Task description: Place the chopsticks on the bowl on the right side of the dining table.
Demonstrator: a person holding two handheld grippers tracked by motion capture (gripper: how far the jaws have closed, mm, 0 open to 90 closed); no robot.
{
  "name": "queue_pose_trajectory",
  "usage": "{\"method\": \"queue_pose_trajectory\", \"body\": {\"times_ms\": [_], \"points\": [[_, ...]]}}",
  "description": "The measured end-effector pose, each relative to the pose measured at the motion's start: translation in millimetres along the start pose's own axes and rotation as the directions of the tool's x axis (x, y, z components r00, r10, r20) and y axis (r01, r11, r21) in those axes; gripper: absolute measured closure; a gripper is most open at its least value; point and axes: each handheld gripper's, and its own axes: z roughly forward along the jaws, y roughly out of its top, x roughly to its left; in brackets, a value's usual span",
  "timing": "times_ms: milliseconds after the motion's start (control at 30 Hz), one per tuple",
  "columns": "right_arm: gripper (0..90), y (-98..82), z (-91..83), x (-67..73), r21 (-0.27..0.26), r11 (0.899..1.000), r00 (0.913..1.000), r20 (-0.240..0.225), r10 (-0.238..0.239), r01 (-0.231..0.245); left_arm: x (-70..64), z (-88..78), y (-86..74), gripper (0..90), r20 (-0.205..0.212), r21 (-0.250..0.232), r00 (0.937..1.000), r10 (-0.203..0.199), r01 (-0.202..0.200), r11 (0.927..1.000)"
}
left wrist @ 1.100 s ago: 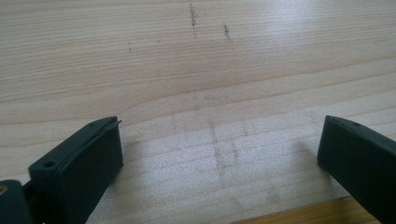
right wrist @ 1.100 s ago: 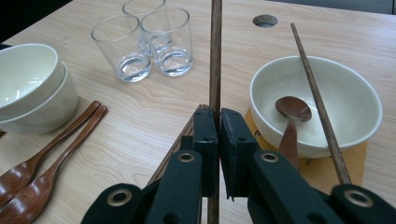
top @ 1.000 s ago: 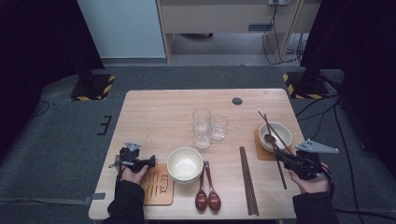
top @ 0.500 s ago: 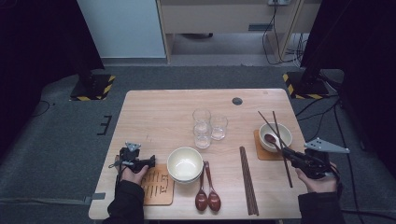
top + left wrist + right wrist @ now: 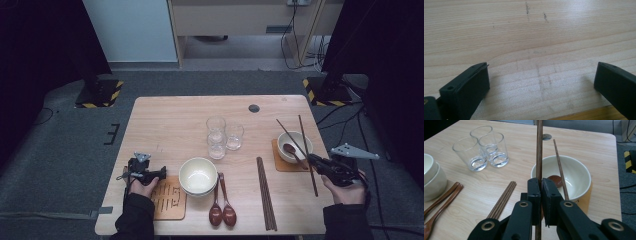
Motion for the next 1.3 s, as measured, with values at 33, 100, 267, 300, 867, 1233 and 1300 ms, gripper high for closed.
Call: {"method": "queue_pose_trajectory", "body": {"times_ms": [33, 100, 267, 300, 867, 1233, 1300], "points": [[85.6, 0.7, 0.6, -1.2, 0.0, 1.0, 1.0, 0.003, -0.001, 0.001, 0.0, 0.0, 0.0, 0.0, 0.0, 0.0, 1.0, 0.0, 0.0, 1.0], [85.6, 1.1, 1.0, -3.5, 0.0, 1.0, 1.0, 0.008, 0.002, -0.002, 0.0, 0.0, 0.0, 0.0, 0.0, 0.0, 1.0, 0.0, 0.0, 1.0], [85.6, -0.1, 0.1, -12.0, 0.003, 1.0, 0.9997, 0.02, 0.016, -0.016, 0.0, 0.0, 0.0, 0.0, 0.0, 0.0, 1.0, 0.0, 0.0, 1.0], [85.6, -0.3, 0.1, -13.7, 0.002, 1.0, 0.9996, 0.024, 0.014, -0.014, 0.0, 0.0, 0.0, 0.0, 0.0, 0.0, 1.0, 0.0, 0.0, 1.0], [85.6, 6.2, 7.9, -33.1, 0.01, 1.0, 0.999, 0.045, 0.002, -0.003, 0.0, 0.0, 0.0, 0.0, 0.0, 0.0, 1.0, 0.0, 0.0, 1.0], [85.6, 11.2, 11.9, -47.6, 0.008, 1.0, 0.9985, 0.054, 0.011, -0.011, 0.0, 0.0, 0.0, 0.0, 0.0, 0.0, 1.0, 0.0, 0.0, 1.0], [85.5, 12.3, 14.3, -49.0, 0.012, 1.0, 0.9984, 0.055, 0.007, -0.008, 0.0, 0.0, 0.0, 0.0, 0.0, 0.0, 1.0, 0.0, 0.0, 1.0]]}}
